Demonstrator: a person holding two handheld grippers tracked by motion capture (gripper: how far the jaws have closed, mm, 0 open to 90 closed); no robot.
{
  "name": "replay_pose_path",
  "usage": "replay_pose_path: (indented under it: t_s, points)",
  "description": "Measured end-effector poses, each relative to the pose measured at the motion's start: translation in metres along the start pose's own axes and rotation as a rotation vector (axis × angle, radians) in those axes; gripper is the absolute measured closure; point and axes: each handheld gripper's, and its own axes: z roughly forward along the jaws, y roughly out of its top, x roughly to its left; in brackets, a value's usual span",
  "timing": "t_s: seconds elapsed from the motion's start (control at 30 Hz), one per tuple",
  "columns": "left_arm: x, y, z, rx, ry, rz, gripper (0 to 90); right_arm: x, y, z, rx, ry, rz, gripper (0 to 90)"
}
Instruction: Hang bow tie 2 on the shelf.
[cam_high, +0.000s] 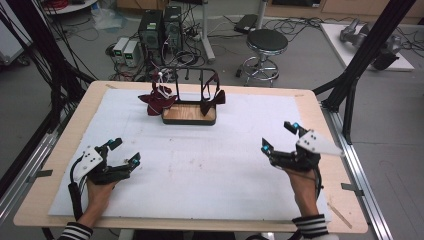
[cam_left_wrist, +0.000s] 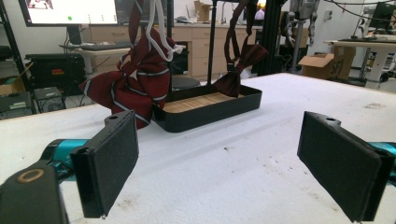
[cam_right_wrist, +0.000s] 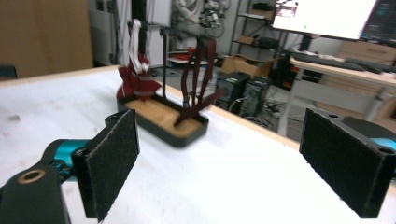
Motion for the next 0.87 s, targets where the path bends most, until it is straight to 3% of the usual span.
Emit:
replay_pose_path:
  t_s: [0.13, 0.3, 0.37, 0.43, 0.5, 0.6, 0.87]
  points:
    - [0.0, 0.0, -0.002, -0.002, 0.004, 0.003, 13.0, 0.012, -0.039, -0.013, -0.044, -0.031, 0.041, 11.2]
    - [-0.002, 0.0, -0.005, -0.008, 0.004, 0.011, 13.0, 0.023, -0.07, -0.015, -0.058, -0.058, 0.004, 11.2]
    - [-0.002, 0.0, -0.007, -0.01, 0.004, 0.014, 13.0, 0.026, -0.079, -0.015, -0.073, -0.063, 0.013, 11.2]
    - [-0.002, 0.0, -0.007, -0.011, 0.008, 0.015, 13.0, 0.028, -0.086, -0.014, -0.097, -0.08, 0.01, 11.2]
    - [-0.003, 0.0, -0.007, -0.014, 0.011, 0.018, 13.0, 0.028, -0.093, -0.012, -0.098, -0.071, 0.051, 11.2]
    - [-0.003, 0.0, -0.007, -0.013, 0.012, 0.023, 13.0, 0.028, -0.097, -0.009, -0.069, -0.073, 0.043, 11.2]
    - [-0.004, -0.001, -0.007, -0.014, 0.02, 0.023, 13.0, 0.026, -0.1, -0.012, -0.107, -0.087, 0.062, 11.2]
